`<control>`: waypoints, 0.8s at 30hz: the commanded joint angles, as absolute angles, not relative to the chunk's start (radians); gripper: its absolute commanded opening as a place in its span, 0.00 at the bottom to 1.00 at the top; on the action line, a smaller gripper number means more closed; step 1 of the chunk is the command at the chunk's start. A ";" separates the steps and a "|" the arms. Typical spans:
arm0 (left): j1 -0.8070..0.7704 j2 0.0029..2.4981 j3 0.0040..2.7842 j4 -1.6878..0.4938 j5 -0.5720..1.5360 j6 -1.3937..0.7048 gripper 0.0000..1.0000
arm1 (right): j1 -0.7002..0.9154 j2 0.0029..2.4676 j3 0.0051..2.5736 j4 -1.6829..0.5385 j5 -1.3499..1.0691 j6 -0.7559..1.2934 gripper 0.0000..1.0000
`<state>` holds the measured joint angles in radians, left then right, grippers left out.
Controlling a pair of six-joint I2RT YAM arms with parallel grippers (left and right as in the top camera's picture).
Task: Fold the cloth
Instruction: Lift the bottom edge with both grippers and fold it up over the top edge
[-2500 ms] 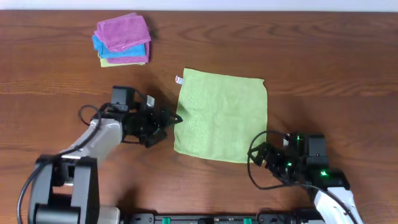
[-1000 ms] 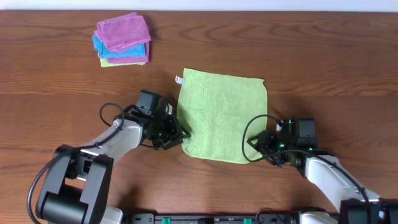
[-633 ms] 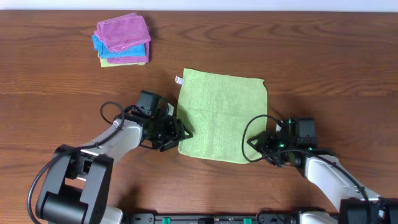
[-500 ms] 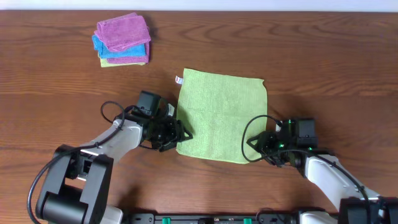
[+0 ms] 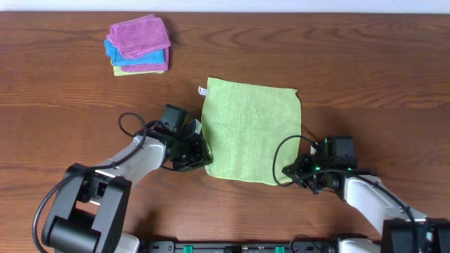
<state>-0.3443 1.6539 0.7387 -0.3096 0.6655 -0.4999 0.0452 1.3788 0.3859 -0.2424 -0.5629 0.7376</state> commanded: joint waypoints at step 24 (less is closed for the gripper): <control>-0.249 1.419 0.746 -0.653 0.710 -0.314 0.06 | 0.047 1.265 0.372 -0.315 -0.650 0.672 0.01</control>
<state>-0.2523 1.4540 0.7391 -0.6289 0.7040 -0.3355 0.0452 1.3140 0.3763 -0.2981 -0.6163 0.6880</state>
